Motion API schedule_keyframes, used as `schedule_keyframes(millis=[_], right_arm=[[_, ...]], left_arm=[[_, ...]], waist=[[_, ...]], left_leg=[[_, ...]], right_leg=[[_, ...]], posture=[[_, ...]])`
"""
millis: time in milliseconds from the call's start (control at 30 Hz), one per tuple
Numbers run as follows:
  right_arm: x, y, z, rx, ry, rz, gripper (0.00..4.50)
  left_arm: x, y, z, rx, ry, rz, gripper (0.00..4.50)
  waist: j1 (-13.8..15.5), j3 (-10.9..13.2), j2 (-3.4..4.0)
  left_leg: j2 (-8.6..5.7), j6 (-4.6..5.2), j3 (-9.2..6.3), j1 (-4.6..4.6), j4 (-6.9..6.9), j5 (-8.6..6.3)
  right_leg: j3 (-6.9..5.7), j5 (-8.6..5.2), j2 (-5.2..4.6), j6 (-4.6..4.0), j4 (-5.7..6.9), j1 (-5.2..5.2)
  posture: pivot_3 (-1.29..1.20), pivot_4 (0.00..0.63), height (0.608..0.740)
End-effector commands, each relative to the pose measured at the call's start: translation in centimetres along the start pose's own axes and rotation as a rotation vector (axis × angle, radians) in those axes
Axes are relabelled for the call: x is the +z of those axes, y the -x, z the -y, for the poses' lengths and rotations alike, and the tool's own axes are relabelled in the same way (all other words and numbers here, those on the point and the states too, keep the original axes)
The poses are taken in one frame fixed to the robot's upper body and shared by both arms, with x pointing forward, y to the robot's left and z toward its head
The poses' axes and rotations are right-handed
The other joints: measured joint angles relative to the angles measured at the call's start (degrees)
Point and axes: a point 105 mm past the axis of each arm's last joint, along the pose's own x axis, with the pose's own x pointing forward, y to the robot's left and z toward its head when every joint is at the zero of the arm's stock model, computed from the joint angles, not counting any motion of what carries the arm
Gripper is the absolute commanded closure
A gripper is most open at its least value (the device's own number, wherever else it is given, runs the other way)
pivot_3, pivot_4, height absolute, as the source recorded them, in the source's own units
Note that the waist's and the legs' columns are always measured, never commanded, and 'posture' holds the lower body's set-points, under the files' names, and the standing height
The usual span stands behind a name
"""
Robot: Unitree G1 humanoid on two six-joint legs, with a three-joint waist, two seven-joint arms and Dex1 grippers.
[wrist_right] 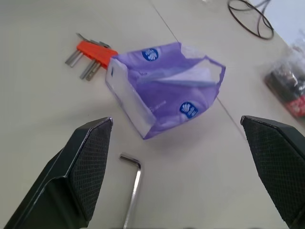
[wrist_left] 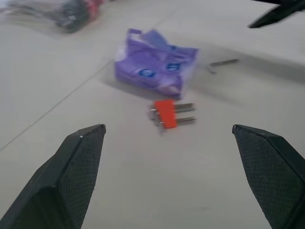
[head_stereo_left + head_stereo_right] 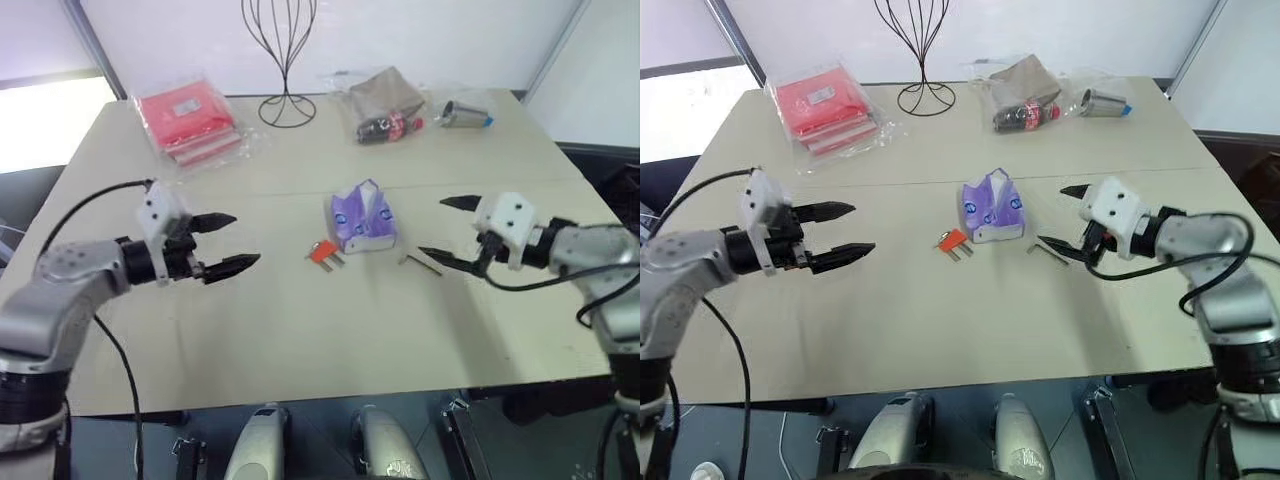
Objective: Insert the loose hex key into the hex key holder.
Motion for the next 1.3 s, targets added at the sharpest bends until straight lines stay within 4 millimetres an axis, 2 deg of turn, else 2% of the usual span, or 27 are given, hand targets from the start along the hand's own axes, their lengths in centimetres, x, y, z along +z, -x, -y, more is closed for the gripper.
schedule_keyframes(millis=[33, 233, 967, 1133, 1300], right_arm=[[1.9, 0.7, 0.4, 0.05, 0.069, 0.008, 0.0], [3.3, 0.4, 1.4, 0.031, 0.126, 0.027, 0.0], [3.5, -0.6, 1.7, 0.033, 0.161, 0.037, 0.0], [3.5, -2.6, 1.4, 0.036, 0.137, 0.082, 0.0], [2.0, -6.6, 0.1, 0.098, 0.115, 0.081, 0.0]], left_arm=[[1.1, 0.3, 0.2, -0.039, -0.017, 0.017, 0.04], [2.1, -0.1, -0.1, -0.023, -0.003, 0.062, 0.04], [1.7, -0.3, 0.2, 0.01, -0.002, 0.058, 0.04], [1.6, -0.5, 0.1, 0.016, 0.002, 0.063, 0.04], [1.4, -0.8, 0.1, 0.025, -0.008, 0.062, 0.04]], waist=[[0.01, 0.0, 0.0], [0.0, 0.09, -0.06], [0.02, 0.1, -0.07], [-0.09, 0.1, -0.07], [-0.16, 0.1, -0.08]], left_leg=[[0.0, 0.01, 0.0, 0.0, -0.02, 0.0], [0.0, 0.02, 0.01, -0.02, 0.01, -0.01], [-0.01, 0.02, 0.02, -0.04, 0.03, -0.01], [0.0, 0.02, 0.02, -0.04, 0.03, -0.01], [0.01, 0.01, 0.02, -0.04, 0.05, -0.01]], right_leg=[[0.0, 0.0, -0.01, 0.0, 0.0, 0.0], [0.0, 0.0, -0.11, 0.02, 0.02, -0.04], [0.0, 0.07, -0.12, 0.15, 0.04, -0.05], [0.01, 0.08, -0.05, 0.17, 0.05, -0.06], [0.01, 0.09, 0.03, 0.19, 0.11, -0.08]], posture=[[0.0, 0.15, 0.74], [0.0, 0.15, 0.74], [0.0, 0.15, 0.74], [0.0, 0.15, 0.74], [0.0, 0.15, 0.74]])
